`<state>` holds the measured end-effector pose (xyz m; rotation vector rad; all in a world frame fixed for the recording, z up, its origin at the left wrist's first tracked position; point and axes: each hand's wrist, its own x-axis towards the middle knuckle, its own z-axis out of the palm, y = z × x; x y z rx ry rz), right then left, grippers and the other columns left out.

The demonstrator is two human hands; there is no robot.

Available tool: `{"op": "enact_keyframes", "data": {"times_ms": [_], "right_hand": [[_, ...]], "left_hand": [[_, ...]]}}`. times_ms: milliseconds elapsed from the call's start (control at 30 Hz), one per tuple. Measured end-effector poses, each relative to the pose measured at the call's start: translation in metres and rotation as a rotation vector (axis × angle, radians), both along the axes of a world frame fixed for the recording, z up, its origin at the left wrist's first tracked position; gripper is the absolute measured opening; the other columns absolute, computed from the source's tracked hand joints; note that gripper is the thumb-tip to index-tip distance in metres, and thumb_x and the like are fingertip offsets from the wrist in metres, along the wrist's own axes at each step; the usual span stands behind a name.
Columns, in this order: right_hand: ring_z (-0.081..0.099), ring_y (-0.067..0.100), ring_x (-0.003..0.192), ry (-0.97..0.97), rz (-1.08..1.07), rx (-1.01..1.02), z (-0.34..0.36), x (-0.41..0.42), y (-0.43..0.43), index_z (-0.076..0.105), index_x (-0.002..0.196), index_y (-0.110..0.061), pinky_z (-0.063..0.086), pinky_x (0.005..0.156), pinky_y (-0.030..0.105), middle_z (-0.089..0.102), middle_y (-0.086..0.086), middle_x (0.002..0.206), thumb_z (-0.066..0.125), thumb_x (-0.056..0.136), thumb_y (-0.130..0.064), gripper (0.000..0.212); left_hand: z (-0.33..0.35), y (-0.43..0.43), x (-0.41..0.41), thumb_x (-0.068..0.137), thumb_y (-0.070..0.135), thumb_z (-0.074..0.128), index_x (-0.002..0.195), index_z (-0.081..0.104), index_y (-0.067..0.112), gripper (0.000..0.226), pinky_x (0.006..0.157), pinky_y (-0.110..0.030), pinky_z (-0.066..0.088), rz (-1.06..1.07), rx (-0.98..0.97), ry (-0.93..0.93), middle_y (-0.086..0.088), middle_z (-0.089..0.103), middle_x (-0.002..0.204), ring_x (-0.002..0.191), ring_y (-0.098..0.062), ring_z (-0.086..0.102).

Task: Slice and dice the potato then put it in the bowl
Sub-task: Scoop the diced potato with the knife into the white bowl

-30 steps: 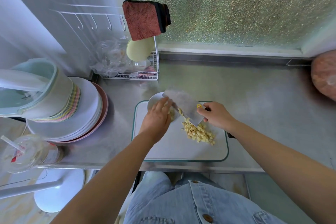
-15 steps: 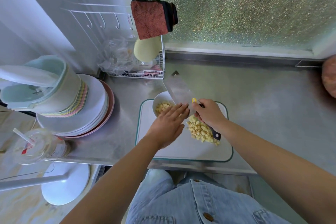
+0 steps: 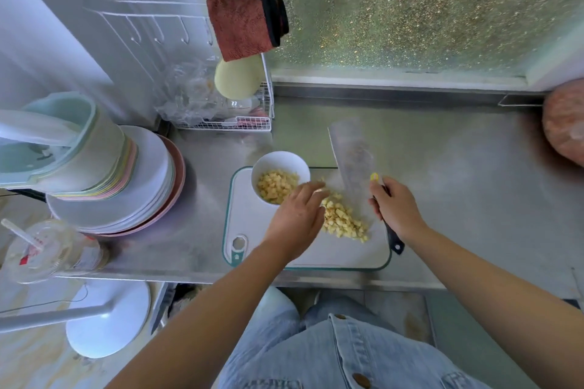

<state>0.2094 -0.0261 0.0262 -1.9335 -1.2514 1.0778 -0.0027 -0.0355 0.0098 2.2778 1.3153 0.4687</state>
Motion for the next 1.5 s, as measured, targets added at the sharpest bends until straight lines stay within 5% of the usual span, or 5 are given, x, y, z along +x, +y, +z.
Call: {"op": "enact_keyframes", "data": {"times_ms": [233, 733, 933, 1300, 1500], "right_hand": [[0.053, 0.010, 0.045, -0.079, -0.212, -0.146, -0.052, 0.047, -0.095, 0.052, 0.077, 0.003, 0.045, 0.055, 0.031, 0.062, 0.007, 0.061, 0.045, 0.097, -0.040, 0.048], [0.058, 0.029, 0.062, -0.211, -0.034, -0.126, -0.087, -0.009, -0.081, 0.051, 0.070, -0.007, 0.047, 0.066, 0.043, 0.062, 0.012, 0.063, 0.043, 0.099, -0.032, 0.039], [0.058, 0.030, 0.058, -0.080, 0.019, -0.174, -0.089, -0.029, -0.069, 0.045, 0.067, -0.022, 0.051, 0.063, 0.049, 0.061, 0.010, 0.063, 0.048, 0.095, -0.030, 0.030], [0.041, 0.012, 0.037, 0.187, -0.040, -0.243, -0.058, 0.010, -0.059, 0.050, 0.067, -0.011, 0.034, 0.038, 0.022, 0.052, 0.005, 0.053, 0.052, 0.096, -0.020, 0.031], [0.043, 0.016, 0.041, 0.136, 0.001, -0.210, -0.038, 0.026, -0.050, 0.050, 0.069, -0.005, 0.035, 0.040, 0.024, 0.052, 0.004, 0.052, 0.052, 0.095, -0.022, 0.032]], "left_hand": [[-0.051, -0.010, 0.033, 0.101, 0.048, 0.023, 0.153, 0.004, 0.004, 0.070, 0.121, -0.032, 0.000, 0.001, -0.202, 0.124, -0.008, -0.007, 0.160, 0.148, -0.017, -0.009], [-0.078, -0.010, 0.056, 0.098, 0.043, 0.017, 0.151, -0.010, 0.006, 0.071, 0.114, -0.025, -0.017, 0.309, -0.476, -0.254, -0.008, -0.012, 0.160, 0.142, -0.006, -0.016], [-0.072, -0.008, 0.063, 0.105, 0.034, 0.024, 0.151, -0.012, 0.011, 0.063, 0.117, -0.029, -0.014, 0.329, -0.556, -0.316, -0.002, -0.015, 0.160, 0.137, 0.000, -0.020], [-0.050, -0.008, 0.045, 0.102, 0.040, 0.022, 0.153, 0.003, 0.014, 0.061, 0.121, -0.033, 0.004, 0.259, -0.378, -0.159, -0.002, 0.000, 0.162, 0.148, -0.014, -0.001], [-0.031, -0.003, 0.034, 0.097, 0.048, 0.019, 0.145, 0.036, 0.011, 0.063, 0.115, -0.029, 0.024, 0.160, -0.215, -0.132, -0.004, 0.032, 0.152, 0.139, -0.019, 0.030]]}}
